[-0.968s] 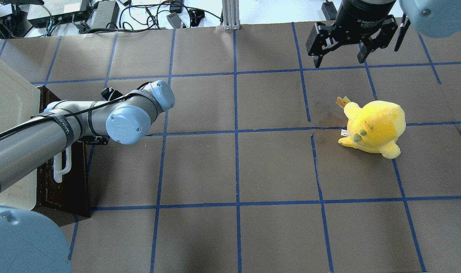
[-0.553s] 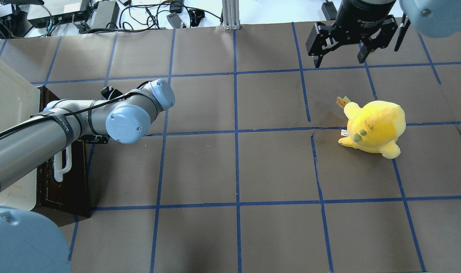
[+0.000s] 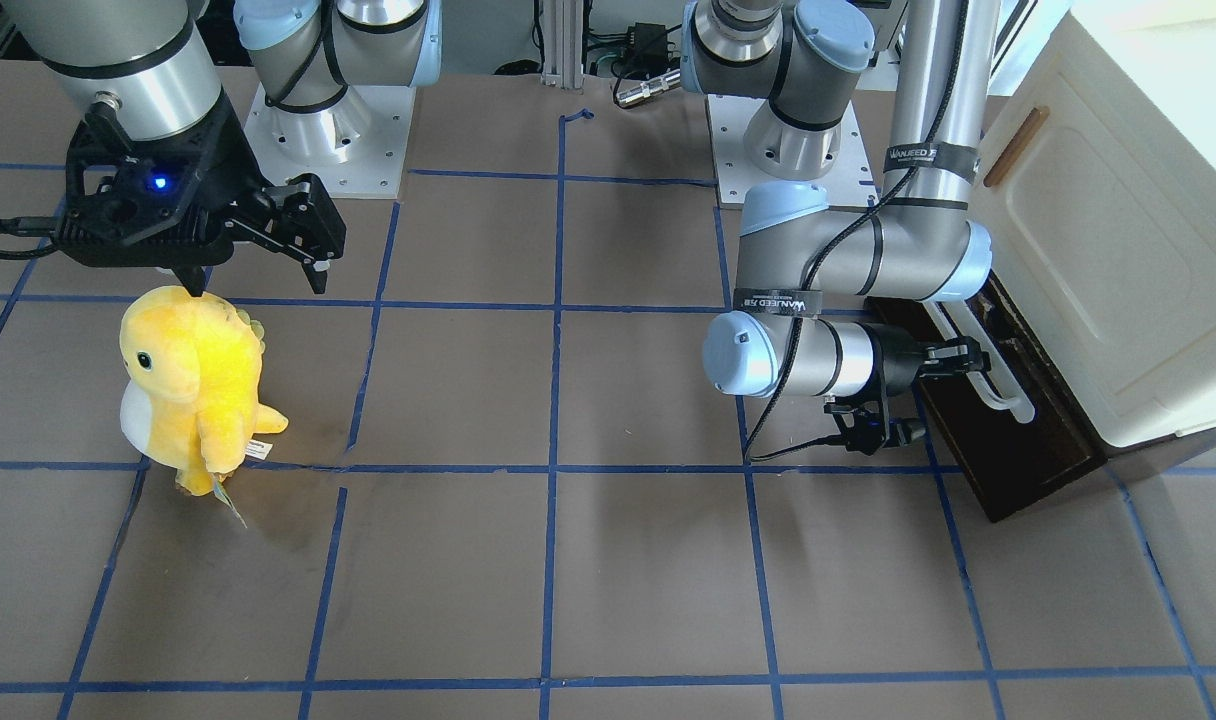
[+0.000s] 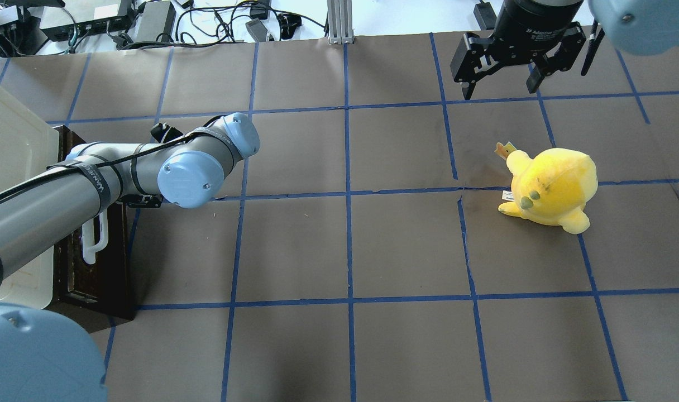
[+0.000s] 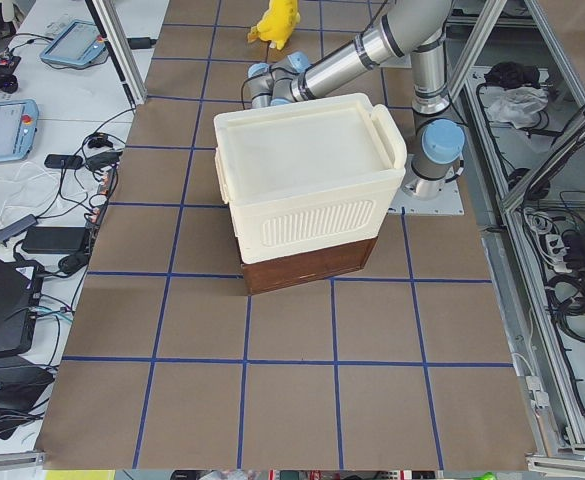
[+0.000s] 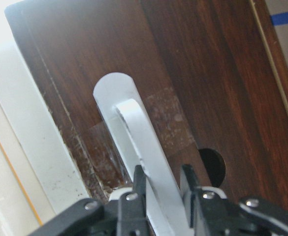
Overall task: Pull drawer sideways
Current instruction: 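Pull the handle with the left gripper, sliding the drawer outward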
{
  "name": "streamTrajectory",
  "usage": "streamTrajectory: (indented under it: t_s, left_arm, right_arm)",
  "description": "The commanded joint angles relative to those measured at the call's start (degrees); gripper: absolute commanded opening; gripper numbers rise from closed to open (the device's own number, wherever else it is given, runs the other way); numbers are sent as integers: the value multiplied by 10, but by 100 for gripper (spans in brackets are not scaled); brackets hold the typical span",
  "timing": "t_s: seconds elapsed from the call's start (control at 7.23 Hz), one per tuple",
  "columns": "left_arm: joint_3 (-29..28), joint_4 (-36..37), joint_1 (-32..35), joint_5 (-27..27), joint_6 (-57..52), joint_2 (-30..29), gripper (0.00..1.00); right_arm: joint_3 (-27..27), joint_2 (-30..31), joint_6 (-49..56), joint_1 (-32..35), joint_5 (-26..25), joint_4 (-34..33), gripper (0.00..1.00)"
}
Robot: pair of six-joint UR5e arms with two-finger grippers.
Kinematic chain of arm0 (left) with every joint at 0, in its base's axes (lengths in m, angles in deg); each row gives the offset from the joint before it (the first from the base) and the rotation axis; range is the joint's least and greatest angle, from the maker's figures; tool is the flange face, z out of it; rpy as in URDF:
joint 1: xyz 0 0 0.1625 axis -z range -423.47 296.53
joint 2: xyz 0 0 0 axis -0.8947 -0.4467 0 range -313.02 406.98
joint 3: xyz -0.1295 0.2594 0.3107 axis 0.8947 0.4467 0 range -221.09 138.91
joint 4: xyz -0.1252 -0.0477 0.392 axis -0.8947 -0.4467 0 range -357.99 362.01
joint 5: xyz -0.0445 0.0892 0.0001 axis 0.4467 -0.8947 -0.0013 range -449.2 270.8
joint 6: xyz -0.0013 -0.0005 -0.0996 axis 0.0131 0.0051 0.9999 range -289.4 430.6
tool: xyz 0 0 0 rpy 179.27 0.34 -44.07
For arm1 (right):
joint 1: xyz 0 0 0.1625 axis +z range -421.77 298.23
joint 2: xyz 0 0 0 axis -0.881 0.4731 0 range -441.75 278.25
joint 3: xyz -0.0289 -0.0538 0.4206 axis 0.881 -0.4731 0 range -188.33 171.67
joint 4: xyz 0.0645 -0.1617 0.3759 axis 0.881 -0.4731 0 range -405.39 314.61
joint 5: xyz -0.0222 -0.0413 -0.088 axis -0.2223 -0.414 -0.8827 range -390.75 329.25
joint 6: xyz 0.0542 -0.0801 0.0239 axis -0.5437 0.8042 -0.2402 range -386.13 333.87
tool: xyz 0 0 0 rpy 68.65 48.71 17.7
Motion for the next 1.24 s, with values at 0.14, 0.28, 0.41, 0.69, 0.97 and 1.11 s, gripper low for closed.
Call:
streamTrajectory:
  t_s: [0.14,0.28,0.41,0.69,0.97,1.11]
  left_arm:
    - [-2,3,2,3,0,-3,34]
    - [-3,3,5,3,0,-3,34]
    - [-3,6,7,3,0,-2,34]
    - [-17,7,25,10,0,-5,34]
    - [-25,2,29,18,0,-6,34]
    - [-26,2,36,20,0,-8,34]
  right_arm:
    - [0,0,0,0,0,0,100]
    - [0,0,0,0,0,0,100]
    - [0,0,0,0,0,0,100]
    - [0,0,0,0,0,0,100]
    - [0,0,0,0,0,0,100]
    - [0,0,0,0,0,0,100]
